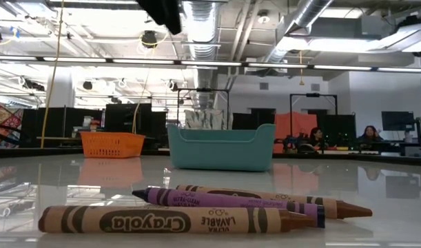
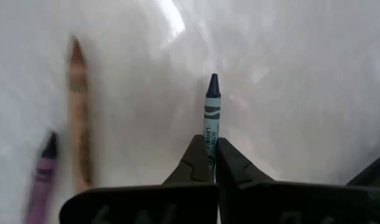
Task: Sort crayons
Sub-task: Put the blue crayon into the blue bin
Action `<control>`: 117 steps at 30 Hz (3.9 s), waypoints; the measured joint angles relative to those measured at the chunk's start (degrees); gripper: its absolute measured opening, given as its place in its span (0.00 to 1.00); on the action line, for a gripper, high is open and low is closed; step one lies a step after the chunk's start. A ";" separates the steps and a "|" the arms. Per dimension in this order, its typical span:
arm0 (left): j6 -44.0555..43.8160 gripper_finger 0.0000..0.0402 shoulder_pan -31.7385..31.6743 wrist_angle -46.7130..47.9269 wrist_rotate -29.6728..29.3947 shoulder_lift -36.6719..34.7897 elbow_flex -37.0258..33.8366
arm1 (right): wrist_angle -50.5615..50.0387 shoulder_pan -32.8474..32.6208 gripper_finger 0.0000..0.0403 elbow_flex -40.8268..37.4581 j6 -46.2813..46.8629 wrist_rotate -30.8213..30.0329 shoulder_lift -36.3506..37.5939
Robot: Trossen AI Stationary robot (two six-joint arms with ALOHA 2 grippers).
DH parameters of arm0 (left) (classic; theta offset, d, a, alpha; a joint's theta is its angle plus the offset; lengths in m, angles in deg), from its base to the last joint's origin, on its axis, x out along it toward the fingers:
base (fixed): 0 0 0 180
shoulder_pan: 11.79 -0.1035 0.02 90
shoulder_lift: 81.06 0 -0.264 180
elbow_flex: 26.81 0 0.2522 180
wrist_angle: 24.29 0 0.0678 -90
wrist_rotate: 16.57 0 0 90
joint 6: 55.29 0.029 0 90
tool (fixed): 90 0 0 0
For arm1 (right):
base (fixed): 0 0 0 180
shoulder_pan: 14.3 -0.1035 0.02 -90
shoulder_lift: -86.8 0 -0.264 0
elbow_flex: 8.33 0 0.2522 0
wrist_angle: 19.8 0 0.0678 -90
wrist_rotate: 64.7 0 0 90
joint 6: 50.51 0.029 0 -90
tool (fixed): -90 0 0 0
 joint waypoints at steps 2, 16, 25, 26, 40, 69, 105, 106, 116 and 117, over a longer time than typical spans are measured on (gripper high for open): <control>-0.94 0.35 0.13 1.86 -0.04 0.00 0.00 | -1.51 0.77 0.01 0.04 -0.01 -1.38 2.15; -14.14 0.35 5.93 19.43 -3.09 -1.03 -0.04 | 7.07 17.64 0.00 0.17 -29.56 -14.80 17.48; -27.89 0.35 13.65 24.73 -8.14 -1.09 -0.07 | 34.72 36.99 0.00 0.31 -65.00 -8.38 17.36; -29.72 0.35 14.43 24.97 -8.14 -1.09 -0.09 | 37.25 38.60 0.00 0.31 -67.65 -6.88 16.85; -59.03 0.35 26.20 26.19 -5.29 -1.20 -5.68 | 45.26 49.76 0.00 13.39 -87.93 7.12 1.93; -104.03 0.35 37.93 1.79 2.49 -3.95 -27.91 | 38.58 56.46 0.01 22.32 -90.89 18.78 -8.69; -92.41 0.28 30.06 -20.61 4.40 -10.37 -44.78 | 38.46 56.40 0.18 22.32 -93.85 19.43 -8.62; -92.12 0.25 29.92 -20.91 4.25 -10.51 -44.81 | 38.48 56.44 0.18 22.32 -93.89 19.43 -8.62; -85.14 0.02 27.39 -23.10 -1.49 -10.80 -44.87 | 38.56 56.53 0.18 22.32 -94.30 19.37 -8.62; -84.10 0.01 26.97 -23.07 -1.94 -10.84 -44.89 | 38.50 56.47 0.18 22.32 -94.33 19.36 -8.52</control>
